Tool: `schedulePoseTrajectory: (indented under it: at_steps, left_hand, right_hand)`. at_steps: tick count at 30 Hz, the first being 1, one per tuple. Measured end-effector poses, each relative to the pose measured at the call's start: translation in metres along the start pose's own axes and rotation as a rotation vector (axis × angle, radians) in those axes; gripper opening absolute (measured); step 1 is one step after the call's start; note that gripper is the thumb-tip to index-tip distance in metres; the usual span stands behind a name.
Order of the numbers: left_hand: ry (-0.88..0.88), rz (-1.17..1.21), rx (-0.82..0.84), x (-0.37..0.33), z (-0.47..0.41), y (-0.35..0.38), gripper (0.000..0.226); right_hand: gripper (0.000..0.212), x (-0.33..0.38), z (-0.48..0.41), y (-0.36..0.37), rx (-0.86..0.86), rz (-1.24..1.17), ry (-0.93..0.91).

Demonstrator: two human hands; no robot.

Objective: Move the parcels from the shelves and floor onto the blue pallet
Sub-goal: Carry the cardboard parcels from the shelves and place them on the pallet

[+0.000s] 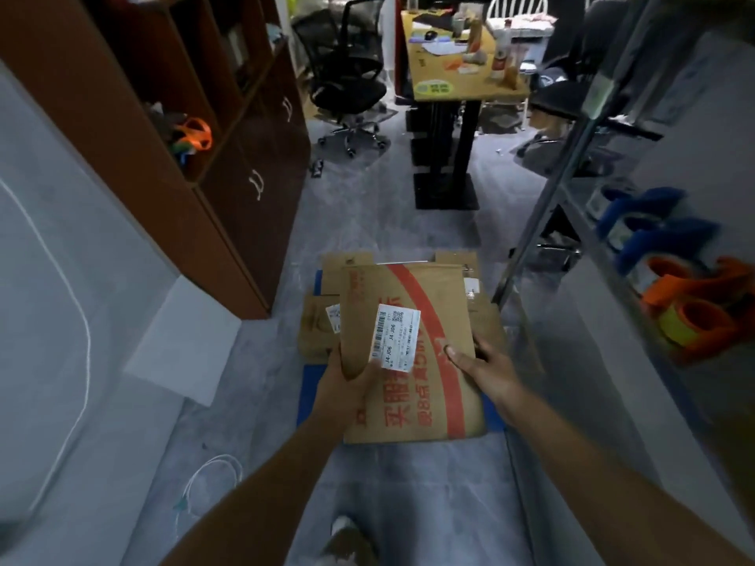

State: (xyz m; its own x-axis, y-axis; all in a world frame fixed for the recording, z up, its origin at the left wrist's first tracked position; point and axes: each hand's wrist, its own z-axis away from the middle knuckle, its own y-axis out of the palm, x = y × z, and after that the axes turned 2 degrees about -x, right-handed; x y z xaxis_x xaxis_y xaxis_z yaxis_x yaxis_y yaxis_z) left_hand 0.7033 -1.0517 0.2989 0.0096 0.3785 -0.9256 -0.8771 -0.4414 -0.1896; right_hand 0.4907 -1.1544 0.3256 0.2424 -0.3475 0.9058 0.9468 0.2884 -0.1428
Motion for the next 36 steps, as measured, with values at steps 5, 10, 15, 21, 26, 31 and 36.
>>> schedulePoseTrajectory:
  at_steps: [5,10,15,21,26,31,36]
  left_hand:
    - [-0.135,0.033,-0.097,0.031,-0.066,-0.018,0.075]
    - [-0.276,0.065,-0.18,0.078,-0.142,-0.035,0.078]
    - [-0.448,0.153,-0.295,0.15,-0.218,-0.04,0.077]
    - [-0.666,0.334,-0.473,0.273,-0.274,-0.024,0.077]
    - [-0.796,0.474,-0.647,0.381,-0.296,0.003,0.09]
    - [-0.895,0.549,-0.705,0.459,-0.321,0.028,0.082]
    - [-0.978,0.577,-0.769,0.501,-0.36,0.048,0.091]
  right_hand:
    - [0.057,0.003,-0.083,0.049,0.105,0.093,0.058]
    - [0.062,-0.008,-0.17,0.107,0.198,0.224,0.128]
    - [0.061,-0.052,-0.266,0.167,0.286,0.339,0.151]
    - [0.063,-0.152,-0.377,0.242,0.503,0.584,0.072]
    - [0.063,-0.263,-0.438,0.302,0.701,0.815,-0.032]
    - [0.061,-0.339,-0.481,0.344,0.825,0.963,-0.113]
    - [0.056,-0.381,-0.511,0.37,0.834,1.146,-0.229]
